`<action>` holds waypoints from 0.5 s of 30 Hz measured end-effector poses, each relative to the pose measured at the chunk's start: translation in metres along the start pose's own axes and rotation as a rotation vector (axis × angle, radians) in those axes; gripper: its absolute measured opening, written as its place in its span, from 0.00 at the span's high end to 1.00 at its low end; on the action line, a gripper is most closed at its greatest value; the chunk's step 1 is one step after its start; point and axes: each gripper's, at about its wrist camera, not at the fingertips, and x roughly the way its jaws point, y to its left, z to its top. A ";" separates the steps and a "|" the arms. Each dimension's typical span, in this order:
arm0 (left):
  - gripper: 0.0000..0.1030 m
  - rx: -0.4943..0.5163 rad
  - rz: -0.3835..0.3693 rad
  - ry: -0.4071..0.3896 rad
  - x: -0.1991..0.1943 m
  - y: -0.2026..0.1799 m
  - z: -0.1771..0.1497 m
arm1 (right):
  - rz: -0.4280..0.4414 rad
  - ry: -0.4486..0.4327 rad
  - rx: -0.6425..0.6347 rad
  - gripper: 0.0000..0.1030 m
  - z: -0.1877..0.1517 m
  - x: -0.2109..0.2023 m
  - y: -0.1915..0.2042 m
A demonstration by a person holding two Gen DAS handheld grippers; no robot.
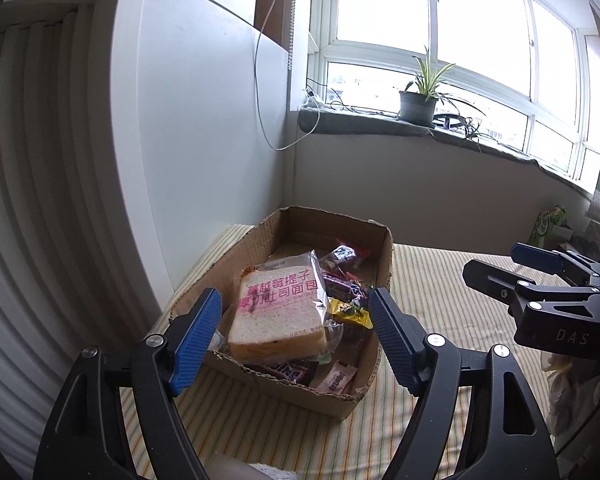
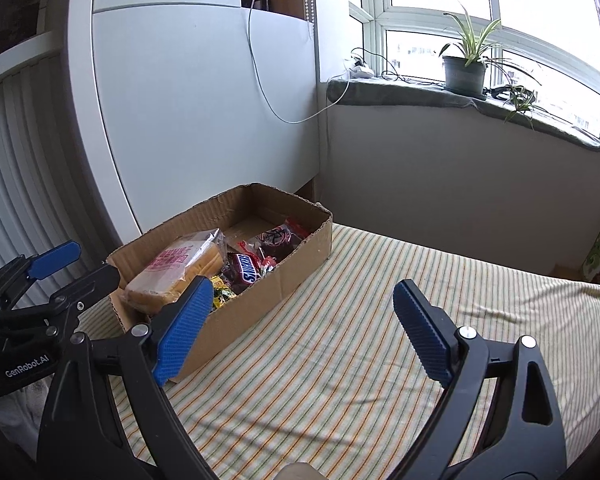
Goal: Organize snacks
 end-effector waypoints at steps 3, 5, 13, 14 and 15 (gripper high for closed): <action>0.26 0.005 0.002 0.005 0.002 -0.003 0.000 | 0.002 0.001 -0.006 0.03 -0.002 0.001 0.002; 0.26 0.008 0.003 0.007 0.002 -0.004 -0.001 | -0.003 0.000 -0.014 0.03 -0.002 0.001 0.003; 0.26 -0.004 0.007 0.002 0.000 -0.003 -0.001 | -0.014 -0.003 -0.006 0.03 -0.004 0.000 -0.001; 0.26 -0.008 0.005 0.003 0.000 -0.002 -0.001 | -0.015 -0.001 -0.005 0.03 -0.004 0.000 -0.001; 0.26 -0.012 0.002 0.003 0.000 -0.001 -0.001 | -0.016 0.001 -0.005 0.03 -0.004 0.001 -0.002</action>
